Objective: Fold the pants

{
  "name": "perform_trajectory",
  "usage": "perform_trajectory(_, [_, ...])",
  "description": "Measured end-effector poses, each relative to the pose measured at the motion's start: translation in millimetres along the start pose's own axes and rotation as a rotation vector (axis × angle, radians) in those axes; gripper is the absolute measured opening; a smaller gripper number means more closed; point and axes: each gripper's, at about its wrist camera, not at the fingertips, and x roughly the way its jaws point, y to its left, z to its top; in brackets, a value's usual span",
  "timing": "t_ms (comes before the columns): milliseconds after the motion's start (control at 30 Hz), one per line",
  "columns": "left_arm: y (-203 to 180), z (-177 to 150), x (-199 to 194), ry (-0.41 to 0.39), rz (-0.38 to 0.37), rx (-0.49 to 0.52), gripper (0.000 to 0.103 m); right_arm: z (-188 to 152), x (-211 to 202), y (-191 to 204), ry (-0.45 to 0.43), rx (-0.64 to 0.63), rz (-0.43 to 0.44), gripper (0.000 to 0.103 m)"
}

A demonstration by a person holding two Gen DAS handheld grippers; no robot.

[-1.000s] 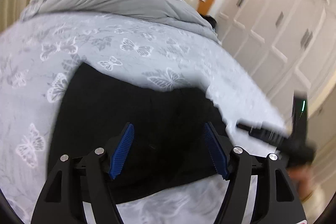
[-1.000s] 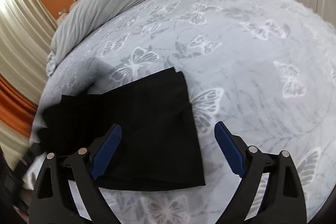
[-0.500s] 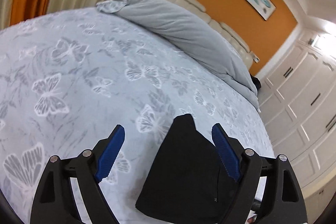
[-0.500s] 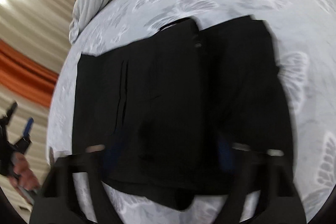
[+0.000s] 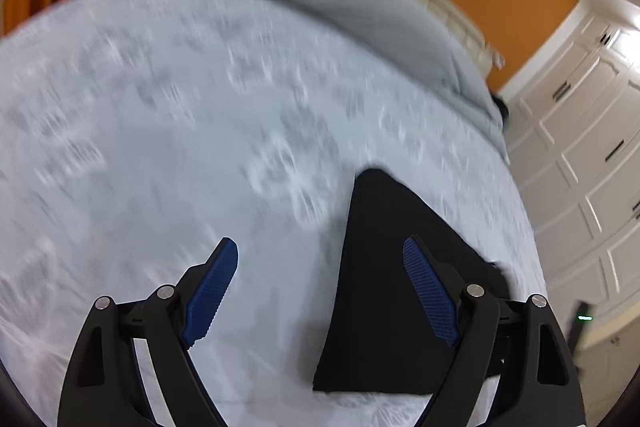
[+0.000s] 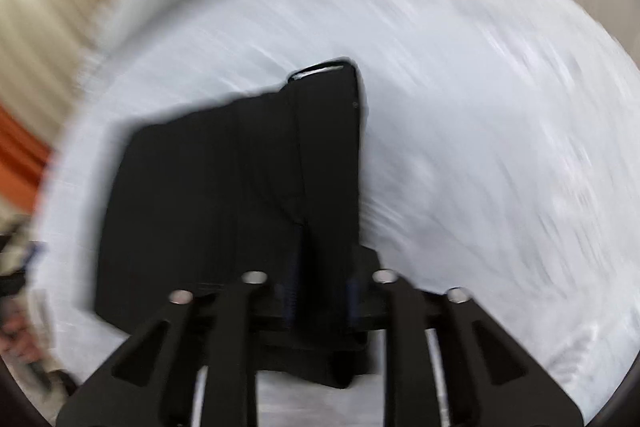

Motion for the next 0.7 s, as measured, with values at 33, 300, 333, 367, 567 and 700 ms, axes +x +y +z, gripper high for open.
perform_trajectory(33, [-1.6,-3.5,9.5,0.042,-0.007,-0.006,0.082,2.1,-10.0,-2.7,-0.016,0.006,0.048,0.037])
perform_trajectory(300, [0.6,-34.5,62.7,0.238,-0.033,-0.044,0.083,-15.2,-30.7,-32.8,-0.026,0.083,0.163,0.081])
perform_trajectory(333, [1.1,-37.5,68.8,0.255,-0.026,-0.044,0.083,-17.0,-24.4,-37.4,0.004,0.111,0.200,0.081])
perform_trajectory(367, [1.8,-41.3,76.0,0.267,-0.015,-0.042,0.083,-19.7,-19.3,-38.6,0.032,0.134,0.234,0.081])
perform_trajectory(567, [-16.8,-53.2,80.7,0.223,-0.035,0.056,0.082,-31.1,3.8,-33.6,0.088,0.133,0.330,0.040])
perform_trajectory(700, [-18.6,-44.6,84.8,0.276,-0.121,0.027,0.006,-24.8,-13.7,-8.6,0.057,0.067,0.360,0.017])
